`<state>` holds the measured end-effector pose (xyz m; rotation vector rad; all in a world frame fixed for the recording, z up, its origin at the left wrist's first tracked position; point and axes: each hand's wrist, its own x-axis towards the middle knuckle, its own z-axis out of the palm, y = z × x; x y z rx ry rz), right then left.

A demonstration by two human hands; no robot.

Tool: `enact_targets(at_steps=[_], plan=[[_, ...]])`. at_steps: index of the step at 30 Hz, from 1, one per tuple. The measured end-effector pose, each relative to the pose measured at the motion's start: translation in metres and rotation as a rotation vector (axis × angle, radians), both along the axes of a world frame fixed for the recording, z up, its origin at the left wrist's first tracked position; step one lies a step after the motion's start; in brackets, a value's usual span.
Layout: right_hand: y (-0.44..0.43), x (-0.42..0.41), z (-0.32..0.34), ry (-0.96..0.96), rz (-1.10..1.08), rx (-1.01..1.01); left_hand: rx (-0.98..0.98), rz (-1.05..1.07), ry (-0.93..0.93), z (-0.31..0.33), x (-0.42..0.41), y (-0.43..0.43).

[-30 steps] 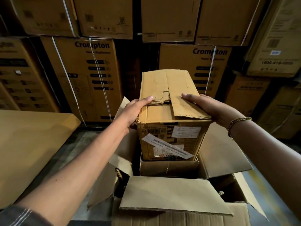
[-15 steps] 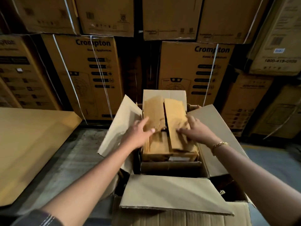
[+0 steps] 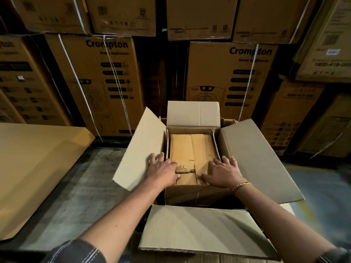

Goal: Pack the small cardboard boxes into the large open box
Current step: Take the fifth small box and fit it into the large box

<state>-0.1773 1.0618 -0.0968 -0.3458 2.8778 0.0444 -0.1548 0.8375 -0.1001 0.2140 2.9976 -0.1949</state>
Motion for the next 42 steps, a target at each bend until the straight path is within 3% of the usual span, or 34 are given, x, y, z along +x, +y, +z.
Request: enact_targets(at_steps=[8, 15, 22, 26, 30, 35, 38, 42], plan=[[-0.014, 0.003, -0.001, 0.029, -0.036, 0.008, 0.004, -0.006, -0.010, 0.004, 0.000, 0.001], [-0.010, 0.003, 0.044, 0.095, 0.026, -0.183, -0.024, -0.110, 0.229, 0.008, 0.000, 0.011], [0.024, -0.009, 0.068, 0.294, 0.105, 0.057, -0.030, -0.180, 0.396, 0.034, -0.010, 0.007], [0.049, -0.004, 0.046, 0.148, 0.139, 0.172, -0.115, -0.143, 0.304, 0.035, -0.001, -0.028], [0.042, -0.003, 0.026, 0.054, 0.116, 0.012, -0.023, -0.026, 0.191, 0.016, 0.010, -0.040], [0.017, -0.015, 0.007, -0.079, -0.053, -0.178, 0.008, 0.006, 0.143, 0.017, 0.002, -0.034], [0.011, -0.027, 0.028, -0.131, -0.182, -0.337, 0.049, 0.017, 0.081, 0.024, -0.004, -0.037], [0.026, -0.023, 0.068, -0.463, -0.165, -0.554, 0.134, 0.003, 0.028, 0.036, -0.003, -0.034]])
